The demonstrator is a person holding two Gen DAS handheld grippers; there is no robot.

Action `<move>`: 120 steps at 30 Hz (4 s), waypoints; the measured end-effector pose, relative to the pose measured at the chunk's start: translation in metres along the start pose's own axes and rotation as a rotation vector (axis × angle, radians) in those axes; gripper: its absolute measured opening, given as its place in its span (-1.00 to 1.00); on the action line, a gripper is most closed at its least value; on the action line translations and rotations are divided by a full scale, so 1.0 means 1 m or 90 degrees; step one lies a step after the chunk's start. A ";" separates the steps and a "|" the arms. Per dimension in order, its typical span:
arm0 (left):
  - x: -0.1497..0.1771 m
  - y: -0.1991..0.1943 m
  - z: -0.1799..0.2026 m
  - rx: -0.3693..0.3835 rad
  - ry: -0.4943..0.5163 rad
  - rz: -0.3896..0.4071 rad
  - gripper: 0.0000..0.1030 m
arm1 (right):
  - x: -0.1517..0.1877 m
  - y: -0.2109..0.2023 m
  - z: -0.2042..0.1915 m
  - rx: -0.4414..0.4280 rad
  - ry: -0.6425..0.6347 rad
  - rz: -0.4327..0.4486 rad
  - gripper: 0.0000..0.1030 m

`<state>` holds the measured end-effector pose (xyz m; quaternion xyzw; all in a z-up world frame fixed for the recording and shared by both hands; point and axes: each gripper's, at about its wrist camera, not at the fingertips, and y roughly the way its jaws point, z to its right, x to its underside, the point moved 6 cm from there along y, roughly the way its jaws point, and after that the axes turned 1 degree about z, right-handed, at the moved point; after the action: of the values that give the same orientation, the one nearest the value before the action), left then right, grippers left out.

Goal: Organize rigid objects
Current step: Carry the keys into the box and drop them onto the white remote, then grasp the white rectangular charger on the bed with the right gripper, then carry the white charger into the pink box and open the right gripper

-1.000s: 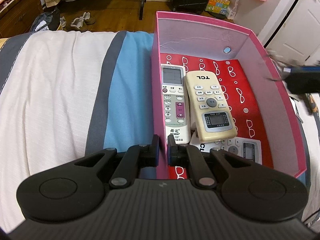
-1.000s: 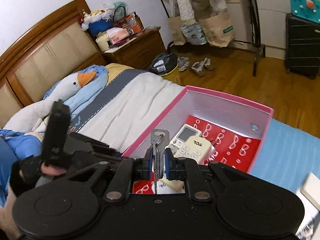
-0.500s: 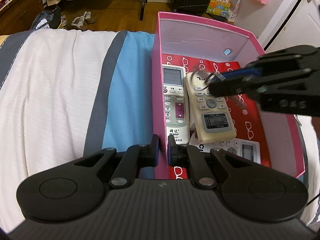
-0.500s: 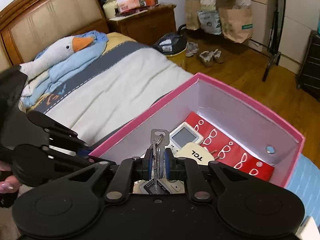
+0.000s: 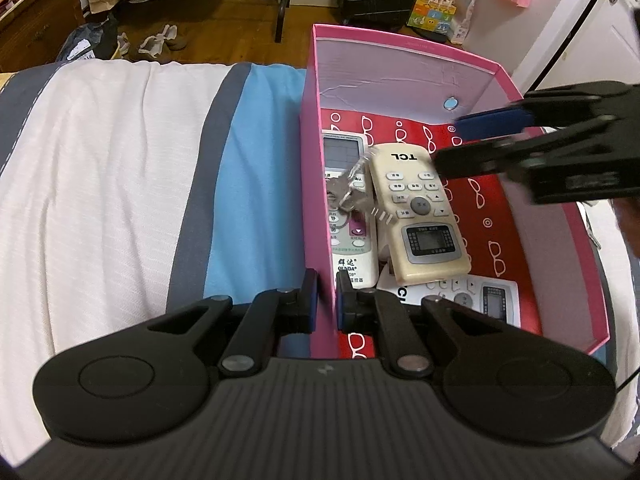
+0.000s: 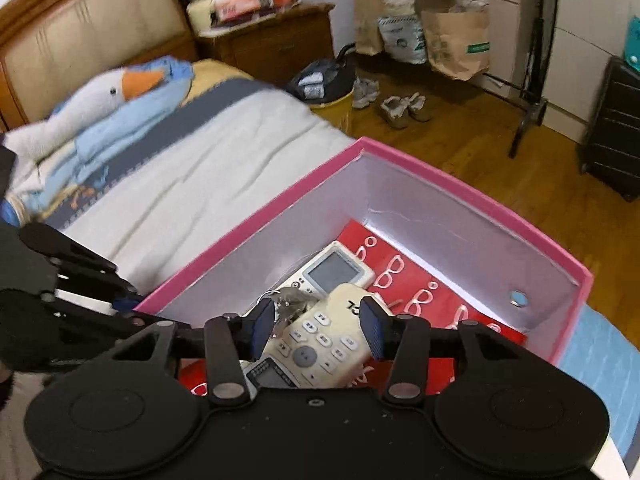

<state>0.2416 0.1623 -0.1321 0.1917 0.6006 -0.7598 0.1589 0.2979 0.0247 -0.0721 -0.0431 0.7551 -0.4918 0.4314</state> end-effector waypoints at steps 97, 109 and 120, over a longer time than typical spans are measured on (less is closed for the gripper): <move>-0.002 0.002 0.004 -0.044 -0.026 -0.010 -0.90 | 0.045 -0.112 -0.028 -0.027 0.062 0.013 0.17; -0.001 0.002 -0.001 -0.024 -0.044 -0.006 -0.88 | 0.034 0.014 -0.049 -0.166 0.124 -0.207 0.17; -0.001 0.002 -0.005 0.002 -0.069 -0.007 -0.84 | 0.047 0.063 -0.063 -0.182 0.128 -0.271 0.17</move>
<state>0.2441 0.1668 -0.1343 0.1477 0.5910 -0.7708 0.1866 0.2477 0.0788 -0.1411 -0.2121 0.8298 -0.4616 0.2311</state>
